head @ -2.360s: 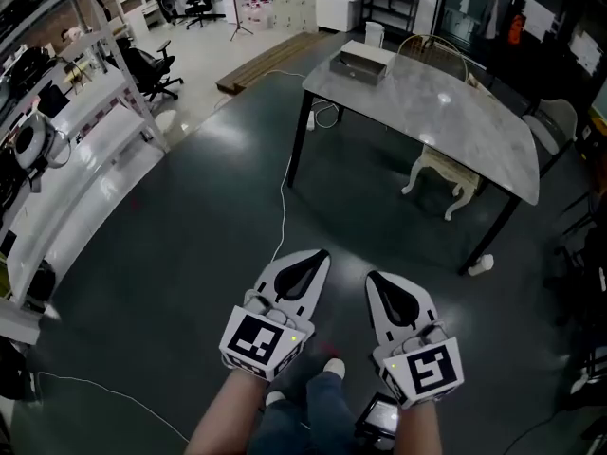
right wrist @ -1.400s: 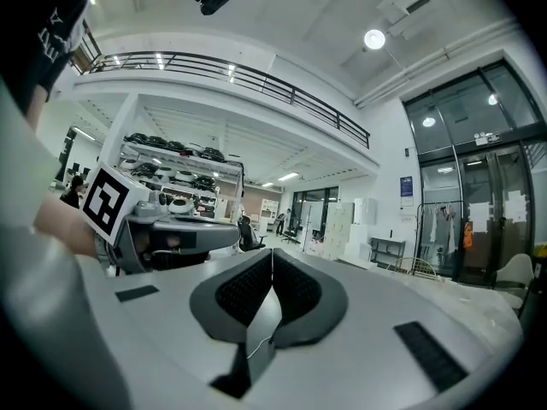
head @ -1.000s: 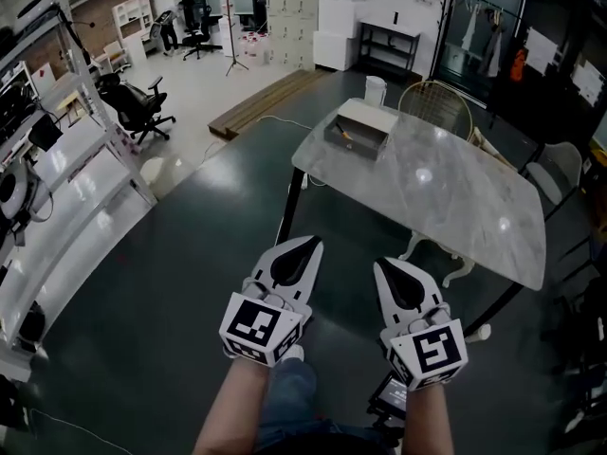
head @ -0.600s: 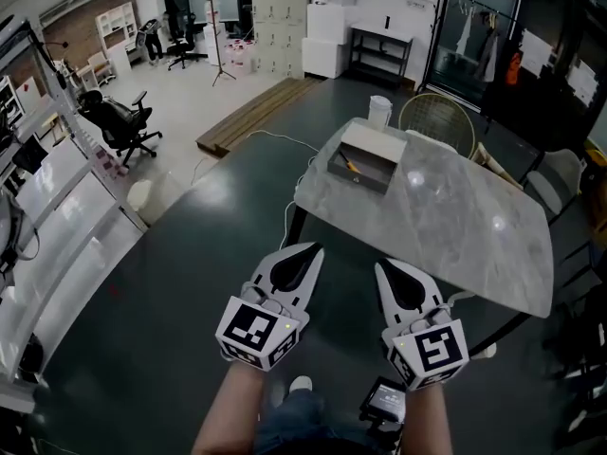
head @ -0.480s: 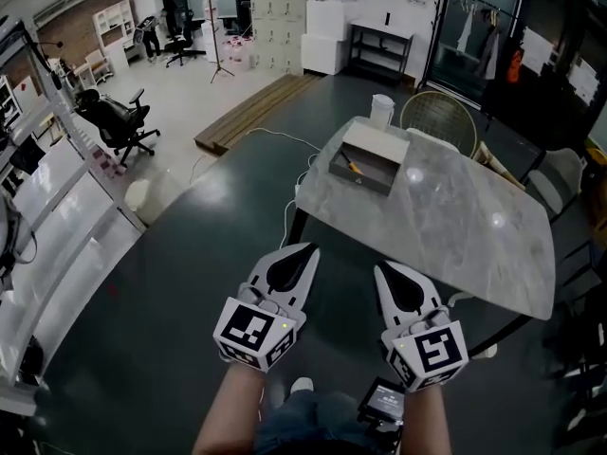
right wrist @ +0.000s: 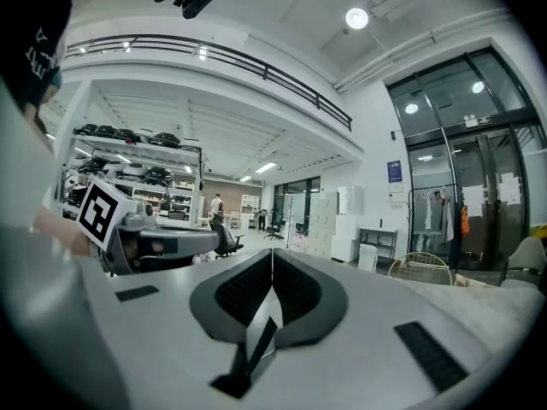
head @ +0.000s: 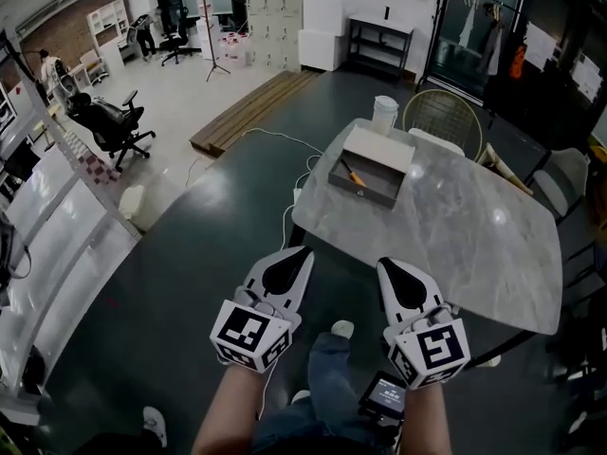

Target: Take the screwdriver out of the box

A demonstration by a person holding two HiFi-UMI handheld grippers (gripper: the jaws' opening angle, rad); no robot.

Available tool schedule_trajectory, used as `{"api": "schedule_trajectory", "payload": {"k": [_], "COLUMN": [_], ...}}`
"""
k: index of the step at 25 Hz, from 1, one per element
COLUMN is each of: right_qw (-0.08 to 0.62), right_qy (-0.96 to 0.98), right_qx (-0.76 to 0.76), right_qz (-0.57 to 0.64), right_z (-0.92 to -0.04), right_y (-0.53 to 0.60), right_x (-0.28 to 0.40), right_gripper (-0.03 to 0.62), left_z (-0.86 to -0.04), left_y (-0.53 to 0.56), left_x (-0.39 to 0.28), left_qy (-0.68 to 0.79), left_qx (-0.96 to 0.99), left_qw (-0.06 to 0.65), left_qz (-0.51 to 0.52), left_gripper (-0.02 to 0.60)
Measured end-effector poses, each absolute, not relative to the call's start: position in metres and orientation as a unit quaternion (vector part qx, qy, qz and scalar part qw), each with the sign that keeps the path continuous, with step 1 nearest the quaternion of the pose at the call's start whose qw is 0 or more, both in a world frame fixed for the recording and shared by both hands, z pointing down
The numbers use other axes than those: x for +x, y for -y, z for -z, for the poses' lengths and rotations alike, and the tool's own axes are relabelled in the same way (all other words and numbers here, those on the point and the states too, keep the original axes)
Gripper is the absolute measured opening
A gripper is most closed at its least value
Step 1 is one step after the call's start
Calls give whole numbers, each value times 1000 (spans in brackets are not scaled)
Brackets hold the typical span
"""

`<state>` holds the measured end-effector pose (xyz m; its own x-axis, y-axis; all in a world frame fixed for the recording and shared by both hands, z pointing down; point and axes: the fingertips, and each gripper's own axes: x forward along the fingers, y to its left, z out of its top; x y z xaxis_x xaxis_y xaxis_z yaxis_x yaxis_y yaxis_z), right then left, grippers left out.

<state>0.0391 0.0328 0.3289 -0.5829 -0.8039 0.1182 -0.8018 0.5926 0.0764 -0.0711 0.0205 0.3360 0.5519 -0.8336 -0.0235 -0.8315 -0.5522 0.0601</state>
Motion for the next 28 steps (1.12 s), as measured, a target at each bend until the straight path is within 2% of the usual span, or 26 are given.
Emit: {"api": "schedule_trajectory", "payload": {"k": [17, 22, 25, 28], "right_qw": [73, 64, 83, 92], "right_qy": [887, 898, 903, 907], "right_qx": [457, 436, 420, 410], "right_qz": [-8, 9, 26, -16], "right_z": [-319, -318, -322, -331], "right_y": [199, 250, 271, 286], "right_x": [80, 88, 86, 83], "right_gripper": [26, 26, 26, 26], "left_z": [-320, -321, -328, -338], "left_y": [206, 250, 269, 284], "left_x": [-37, -34, -40, -47], "left_qy": [487, 498, 513, 523], "left_qx": [873, 867, 858, 853], "left_qw": [4, -6, 1, 13], "left_qz": [15, -2, -6, -6], "left_gripper": [12, 12, 12, 12]}}
